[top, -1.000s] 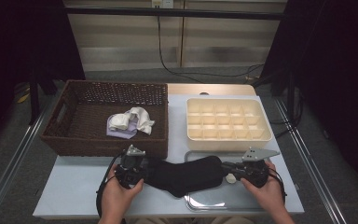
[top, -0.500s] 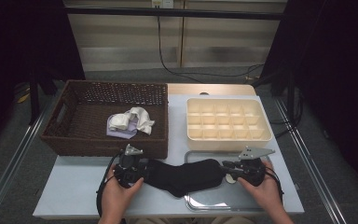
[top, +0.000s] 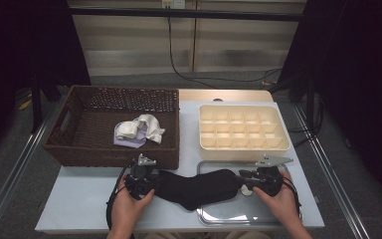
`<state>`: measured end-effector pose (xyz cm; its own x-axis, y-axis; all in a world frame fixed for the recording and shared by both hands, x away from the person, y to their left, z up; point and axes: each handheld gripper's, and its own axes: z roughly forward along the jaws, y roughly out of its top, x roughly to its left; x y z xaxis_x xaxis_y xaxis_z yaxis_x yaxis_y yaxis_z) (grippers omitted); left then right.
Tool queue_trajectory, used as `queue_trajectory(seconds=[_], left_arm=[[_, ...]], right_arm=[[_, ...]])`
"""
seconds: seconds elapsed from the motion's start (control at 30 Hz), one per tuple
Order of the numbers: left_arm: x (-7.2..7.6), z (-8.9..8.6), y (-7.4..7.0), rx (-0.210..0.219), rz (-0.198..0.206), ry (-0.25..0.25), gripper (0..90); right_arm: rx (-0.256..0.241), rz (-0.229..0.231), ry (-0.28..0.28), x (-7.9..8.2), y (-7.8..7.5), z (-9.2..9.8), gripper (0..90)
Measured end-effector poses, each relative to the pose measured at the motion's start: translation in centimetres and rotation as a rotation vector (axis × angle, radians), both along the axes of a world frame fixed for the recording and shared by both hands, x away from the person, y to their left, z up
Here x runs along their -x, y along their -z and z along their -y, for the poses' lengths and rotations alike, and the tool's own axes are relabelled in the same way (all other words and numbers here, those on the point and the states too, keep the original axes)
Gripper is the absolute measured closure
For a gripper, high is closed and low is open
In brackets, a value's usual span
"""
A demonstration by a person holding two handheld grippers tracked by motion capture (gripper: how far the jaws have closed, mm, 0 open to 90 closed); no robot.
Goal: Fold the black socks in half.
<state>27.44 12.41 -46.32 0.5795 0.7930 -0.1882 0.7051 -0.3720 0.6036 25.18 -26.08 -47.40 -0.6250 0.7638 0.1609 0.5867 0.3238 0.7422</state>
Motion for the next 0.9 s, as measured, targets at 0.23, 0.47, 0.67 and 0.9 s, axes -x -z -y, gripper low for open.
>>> queue_trajectory(seconds=[0.23, 0.47, 0.67, 0.9], left_arm=[[0.1, 0.1, -0.5, -0.001, 0.010, 0.014, 79.9], [0.4, -0.1, -1.4, 0.031, 0.024, 0.018, 80.1], [0.5, -0.7, -2.0, 0.078, -0.017, 0.015, 80.5], [-0.1, -0.3, -1.0, 0.040, -0.070, 0.040, 80.5]], right_arm=[[-0.004, -0.033, -0.035, -0.1, 0.1, -0.4, 86.7], [-0.037, 0.006, -0.046, 0.6, -1.5, 0.0, 87.1], [-0.072, 0.018, -0.050, 2.0, -3.1, 0.6, 87.0], [-0.065, -0.033, -0.068, 2.9, -2.3, 0.6, 86.7]])
